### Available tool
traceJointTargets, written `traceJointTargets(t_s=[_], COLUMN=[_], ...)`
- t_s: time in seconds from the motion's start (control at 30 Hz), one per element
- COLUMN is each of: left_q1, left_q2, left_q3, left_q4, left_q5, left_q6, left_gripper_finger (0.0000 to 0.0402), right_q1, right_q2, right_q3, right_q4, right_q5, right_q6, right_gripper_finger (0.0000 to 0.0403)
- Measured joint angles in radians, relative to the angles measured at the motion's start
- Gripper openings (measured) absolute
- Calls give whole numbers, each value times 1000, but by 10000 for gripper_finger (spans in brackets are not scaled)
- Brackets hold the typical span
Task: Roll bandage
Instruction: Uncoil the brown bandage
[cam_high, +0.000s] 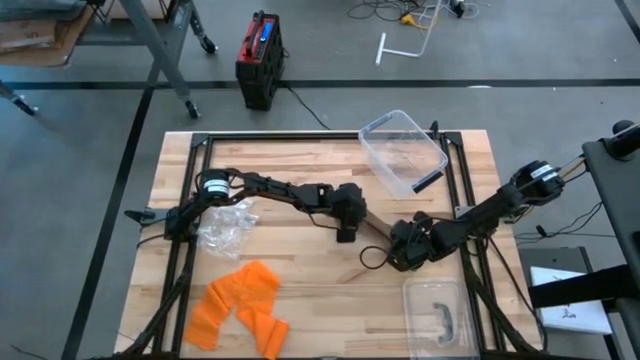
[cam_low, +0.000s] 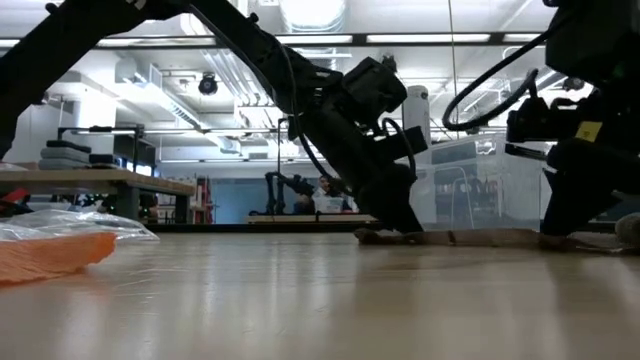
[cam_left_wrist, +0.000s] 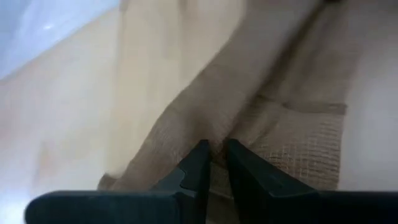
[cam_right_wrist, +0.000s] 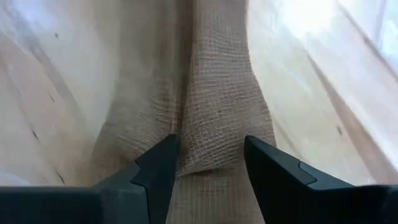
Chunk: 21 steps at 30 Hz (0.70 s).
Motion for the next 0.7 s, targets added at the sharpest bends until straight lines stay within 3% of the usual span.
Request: traceJointTargets(t_s=[0.33, 0.53, 0.7], left_q1=[0, -5, -49], left_q2=[-174, -299, -362], left_q3=[-50, -281, -514], left_q4=[-124, -35, 171], left_q5=[3, 1, -34], left_q6=[20, -174, -313], left_gripper_finger=[50, 61, 97], right_q1=[-5, -9, -13], right_q2=[0, 0, 3], right_q3=[76, 109, 110], right_q4=[7, 25, 214], right_q5=[54, 104, 140], right_q6=[-56, -62, -180], right_gripper_finger=[183, 183, 183])
